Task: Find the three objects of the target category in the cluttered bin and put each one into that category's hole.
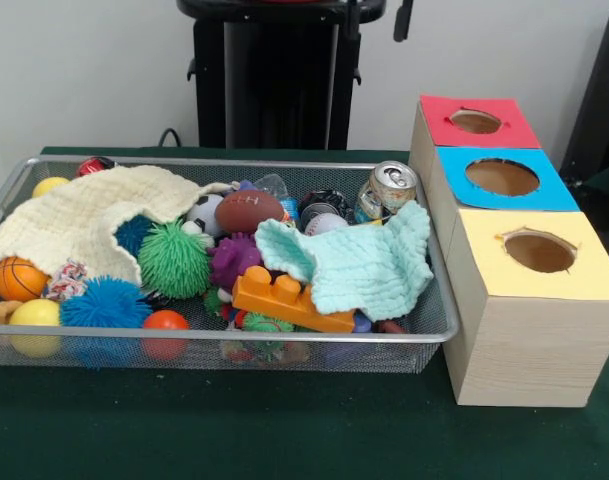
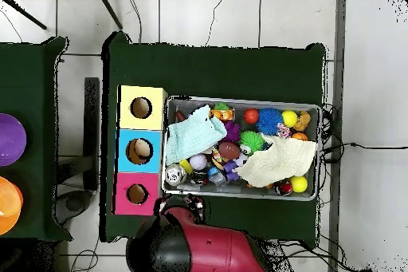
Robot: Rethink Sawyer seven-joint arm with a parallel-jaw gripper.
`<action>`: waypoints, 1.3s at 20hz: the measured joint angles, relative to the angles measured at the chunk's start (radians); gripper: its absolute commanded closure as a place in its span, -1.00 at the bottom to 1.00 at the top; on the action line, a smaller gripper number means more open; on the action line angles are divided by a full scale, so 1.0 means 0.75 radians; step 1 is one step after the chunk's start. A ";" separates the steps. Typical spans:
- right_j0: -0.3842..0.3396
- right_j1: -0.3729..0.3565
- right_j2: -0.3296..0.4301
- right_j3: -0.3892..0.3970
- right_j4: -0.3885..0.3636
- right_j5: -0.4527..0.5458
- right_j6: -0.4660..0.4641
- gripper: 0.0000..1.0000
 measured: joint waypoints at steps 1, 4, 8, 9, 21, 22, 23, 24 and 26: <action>-0.015 0.007 0.003 0.000 -0.010 -0.007 0.000 -1.00; -0.059 0.029 0.014 0.000 -0.040 -0.021 0.000 -1.00; -0.109 0.051 0.035 0.000 -0.086 -0.021 0.000 -1.00; -0.120 0.055 0.041 -0.001 -0.096 -0.021 0.000 -1.00; -0.403 0.227 0.162 -0.044 -0.304 -0.038 0.000 -1.00; -0.426 0.253 0.175 -0.053 -0.320 -0.046 0.000 -1.00; -0.444 0.274 0.184 -0.061 -0.333 -0.051 0.000 -1.00; -0.466 0.306 0.199 -0.075 -0.352 -0.060 0.000 -1.00; -0.493 0.359 0.222 -0.101 -0.381 -0.073 0.000 -1.00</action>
